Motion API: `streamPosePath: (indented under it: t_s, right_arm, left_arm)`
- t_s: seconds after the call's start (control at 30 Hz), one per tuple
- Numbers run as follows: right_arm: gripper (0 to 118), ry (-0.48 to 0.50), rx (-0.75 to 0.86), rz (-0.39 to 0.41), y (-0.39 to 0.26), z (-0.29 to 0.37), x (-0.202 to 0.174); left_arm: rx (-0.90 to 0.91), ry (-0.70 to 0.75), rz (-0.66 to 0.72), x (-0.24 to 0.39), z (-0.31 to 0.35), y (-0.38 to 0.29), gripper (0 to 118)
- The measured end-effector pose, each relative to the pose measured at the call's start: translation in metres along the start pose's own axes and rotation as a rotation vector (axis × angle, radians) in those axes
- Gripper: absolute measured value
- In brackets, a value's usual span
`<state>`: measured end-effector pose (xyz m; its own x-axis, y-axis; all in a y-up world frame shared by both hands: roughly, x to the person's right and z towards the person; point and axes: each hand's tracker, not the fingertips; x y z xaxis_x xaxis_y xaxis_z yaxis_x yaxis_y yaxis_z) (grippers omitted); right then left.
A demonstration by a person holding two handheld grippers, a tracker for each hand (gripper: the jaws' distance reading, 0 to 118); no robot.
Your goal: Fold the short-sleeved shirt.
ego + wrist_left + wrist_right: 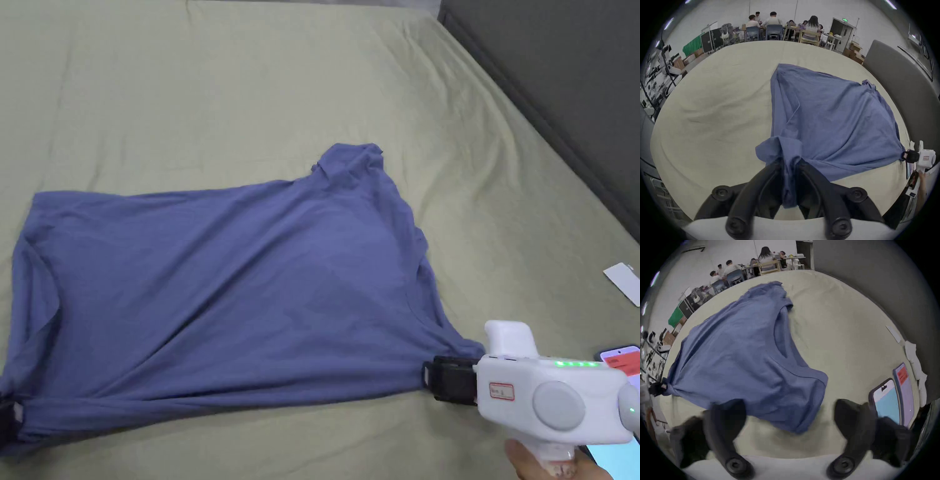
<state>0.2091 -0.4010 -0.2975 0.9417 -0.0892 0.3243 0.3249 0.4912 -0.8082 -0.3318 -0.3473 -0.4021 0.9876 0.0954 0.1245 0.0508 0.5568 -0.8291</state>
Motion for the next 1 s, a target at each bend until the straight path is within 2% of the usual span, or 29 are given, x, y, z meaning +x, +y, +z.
streamPosePath:
  t_s: [0.03, 0.07, 0.17, 0.23, 0.37, 0.53, 0.63, 0.77, 1.0]
  right_arm:
    - [29, 0.016, 0.004, 0.002, -0.001, 0.001, 0.0]
    - [24, 0.001, 0.018, 0.01, -0.003, 0.002, -0.004]
    - [9, 0.05, 0.06, 0.019, -0.008, 0.01, -0.01]
    - [9, 0.01, 0.1, 0.077, -0.01, 0.014, -0.019]
    - [9, 0.046, 0.197, 0.036, 0.007, 0.048, -0.023]
    - [9, 0.072, 0.276, 0.045, 0.077, 0.061, -0.033]
    - [9, 0.066, 0.292, 0.063, 0.121, 0.038, -0.043]
    - [9, 0.058, 0.292, 0.086, 0.169, -0.006, -0.062]
    - [9, 0.024, 0.198, 0.061, 0.201, -0.087, -0.074]
  left_arm:
    - [-0.003, 0.002, 0.0, 0.0, 0.0, -0.001, 11]
    - [-0.007, 0.001, 0.0, 0.001, -0.001, -0.002, 11]
    - [-0.011, 0.01, 0.004, 0.003, -0.002, -0.004, 11]
    - [-0.002, 0.015, 0.012, 0.006, 0.003, -0.004, 11]
    - [0.058, 0.001, 0.041, 0.01, 0.03, 0.015, 11]
    - [0.11, -0.015, 0.035, 0.01, 0.024, 0.077, 11]
    - [0.102, 0.038, -0.011, 0.014, -0.006, 0.117, 11]
    - [0.089, 0.029, 0.034, 0.009, -0.061, 0.164, 11]
    - [0.053, 0.108, 0.06, 0.006, -0.145, 0.2, 11]
